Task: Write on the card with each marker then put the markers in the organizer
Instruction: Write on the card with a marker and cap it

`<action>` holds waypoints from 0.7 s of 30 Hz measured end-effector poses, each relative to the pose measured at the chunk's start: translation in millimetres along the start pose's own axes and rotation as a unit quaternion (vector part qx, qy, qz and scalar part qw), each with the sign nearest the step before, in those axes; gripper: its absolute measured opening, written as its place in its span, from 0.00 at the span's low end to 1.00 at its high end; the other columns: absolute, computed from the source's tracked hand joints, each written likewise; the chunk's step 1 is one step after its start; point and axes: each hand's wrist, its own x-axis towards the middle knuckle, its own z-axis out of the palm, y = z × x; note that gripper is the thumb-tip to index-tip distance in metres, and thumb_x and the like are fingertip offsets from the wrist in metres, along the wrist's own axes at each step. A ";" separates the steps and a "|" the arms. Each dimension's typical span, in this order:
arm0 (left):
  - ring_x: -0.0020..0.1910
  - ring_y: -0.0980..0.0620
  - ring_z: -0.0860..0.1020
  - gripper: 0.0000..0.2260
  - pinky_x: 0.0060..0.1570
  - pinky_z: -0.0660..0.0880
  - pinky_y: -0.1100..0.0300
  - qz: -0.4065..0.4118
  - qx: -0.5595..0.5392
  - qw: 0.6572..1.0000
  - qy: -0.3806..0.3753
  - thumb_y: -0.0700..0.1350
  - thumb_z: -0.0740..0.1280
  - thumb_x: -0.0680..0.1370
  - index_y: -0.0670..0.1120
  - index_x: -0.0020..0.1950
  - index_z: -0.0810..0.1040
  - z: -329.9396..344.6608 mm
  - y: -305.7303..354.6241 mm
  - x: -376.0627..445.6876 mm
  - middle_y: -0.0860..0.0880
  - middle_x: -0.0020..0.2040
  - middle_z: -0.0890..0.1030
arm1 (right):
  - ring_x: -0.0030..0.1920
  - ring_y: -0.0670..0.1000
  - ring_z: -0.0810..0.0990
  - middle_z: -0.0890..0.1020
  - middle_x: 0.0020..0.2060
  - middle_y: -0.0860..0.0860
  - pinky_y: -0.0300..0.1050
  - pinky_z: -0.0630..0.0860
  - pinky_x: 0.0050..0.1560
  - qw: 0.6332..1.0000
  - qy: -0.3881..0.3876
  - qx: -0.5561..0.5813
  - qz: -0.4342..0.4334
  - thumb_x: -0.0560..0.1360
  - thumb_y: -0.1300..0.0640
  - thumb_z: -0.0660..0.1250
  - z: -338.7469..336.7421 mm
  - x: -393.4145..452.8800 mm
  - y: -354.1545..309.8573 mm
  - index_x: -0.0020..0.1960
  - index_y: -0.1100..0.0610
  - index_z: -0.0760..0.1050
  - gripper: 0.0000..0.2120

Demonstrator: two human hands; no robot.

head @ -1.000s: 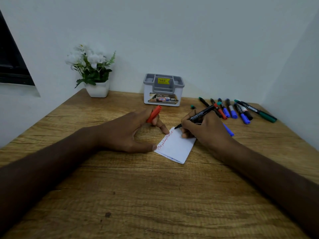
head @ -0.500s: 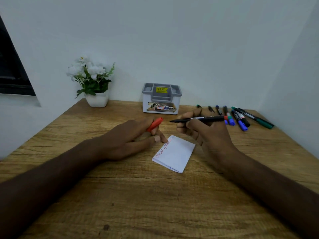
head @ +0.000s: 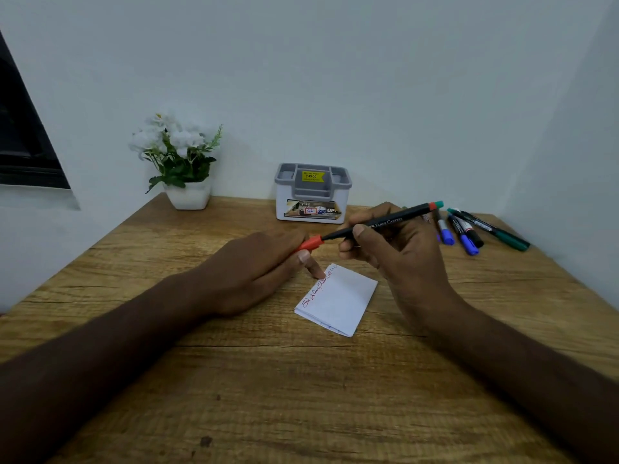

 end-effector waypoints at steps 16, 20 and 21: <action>0.47 0.69 0.74 0.20 0.39 0.70 0.60 -0.013 0.049 0.997 0.052 0.62 0.45 0.87 0.57 0.59 0.74 10.8 5.5 5.2 0.69 0.42 0.72 | 0.44 0.49 0.90 0.91 0.44 0.49 0.40 0.86 0.50 0.990 -0.030 -0.117 0.075 0.72 0.49 0.78 2.3 -1.5 -0.9 0.52 0.52 0.88 0.11; 0.46 0.67 0.75 0.18 0.39 0.68 0.62 -0.027 0.049 0.997 0.045 0.61 0.46 0.87 0.58 0.61 0.74 9.2 9.4 5.1 0.67 0.43 0.73 | 0.46 0.51 0.90 0.91 0.45 0.50 0.55 0.86 0.58 0.989 -0.023 -0.120 0.081 0.72 0.46 0.77 6.2 -0.5 2.5 0.55 0.55 0.88 0.17; 0.44 0.65 0.75 0.19 0.38 0.68 0.61 -0.032 0.050 0.997 0.043 0.61 0.46 0.87 0.57 0.61 0.74 8.9 10.5 5.1 0.65 0.43 0.73 | 0.47 0.52 0.90 0.91 0.45 0.51 0.58 0.85 0.59 0.989 -0.023 -0.115 0.086 0.71 0.44 0.76 6.5 -0.4 3.1 0.55 0.56 0.88 0.19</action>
